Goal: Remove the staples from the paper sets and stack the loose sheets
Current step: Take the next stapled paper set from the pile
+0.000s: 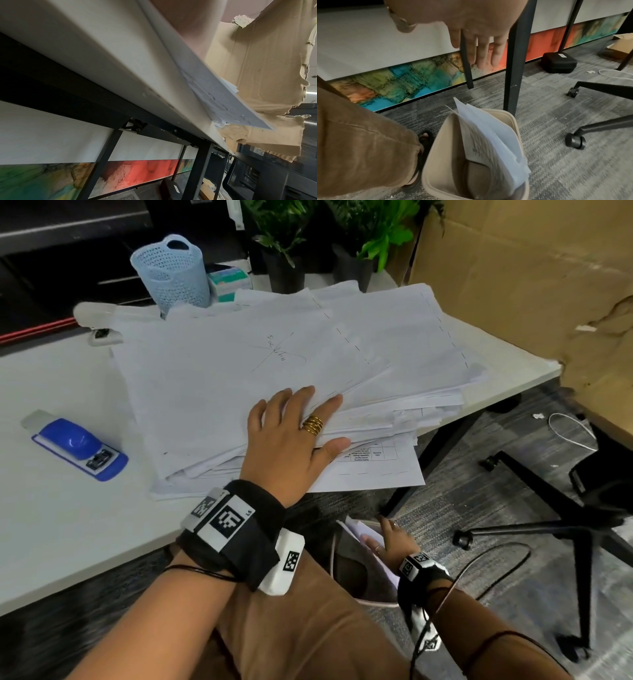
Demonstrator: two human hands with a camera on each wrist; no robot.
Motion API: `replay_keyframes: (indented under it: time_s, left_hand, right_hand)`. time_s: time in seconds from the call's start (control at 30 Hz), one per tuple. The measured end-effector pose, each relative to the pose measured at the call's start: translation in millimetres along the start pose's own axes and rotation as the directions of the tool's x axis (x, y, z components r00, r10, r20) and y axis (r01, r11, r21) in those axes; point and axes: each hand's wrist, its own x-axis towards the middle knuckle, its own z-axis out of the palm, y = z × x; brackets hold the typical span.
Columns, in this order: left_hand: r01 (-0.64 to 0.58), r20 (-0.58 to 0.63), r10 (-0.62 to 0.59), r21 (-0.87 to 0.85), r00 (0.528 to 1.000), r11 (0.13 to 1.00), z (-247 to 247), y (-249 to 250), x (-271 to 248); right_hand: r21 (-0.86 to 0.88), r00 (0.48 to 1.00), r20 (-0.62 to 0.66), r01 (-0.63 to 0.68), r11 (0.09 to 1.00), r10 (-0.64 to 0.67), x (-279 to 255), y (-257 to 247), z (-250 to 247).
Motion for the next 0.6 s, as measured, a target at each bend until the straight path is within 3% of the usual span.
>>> replay_keyframes:
  time_s: [0.1, 0.23, 0.33, 0.37, 0.47, 0.6]
  left_hand:
    - [0.035, -0.017, -0.035, -0.026, 0.999, 0.999, -6, 2, 0]
    - [0.153, -0.061, -0.155, -0.046, 0.986, 0.987, -15, 7, -5]
    - [0.184, -0.100, -0.184, -0.017, 0.978, 0.983, -21, 11, -8]
    - [0.187, -0.051, -0.186, 0.018, 0.981, 0.982, -24, 12, -9]
    - [0.164, 0.094, -0.177, 0.136, 0.980, 0.977, -32, 11, -12]
    - [0.125, 0.126, -0.149, 0.180, 0.981, 0.976, -50, 7, -19]
  right_hand:
    - [-0.042, 0.995, -0.074, 0.066, 0.997, -0.069, -11, -9, -16]
    - [-0.013, 0.926, -0.351, 0.143, 0.990, -0.138, -40, -33, -54]
    - [0.126, 0.771, -0.624, 0.255, 0.959, -0.123, -69, -53, -87]
    - [0.164, 0.726, -0.682, 0.274, 0.948, -0.092, -78, -57, -98]
    - [0.208, 0.568, -0.822, 0.350, 0.913, -0.030, -105, -68, -134]
    - [0.201, 0.352, -0.936, 0.495, 0.845, 0.017, -137, -81, -179]
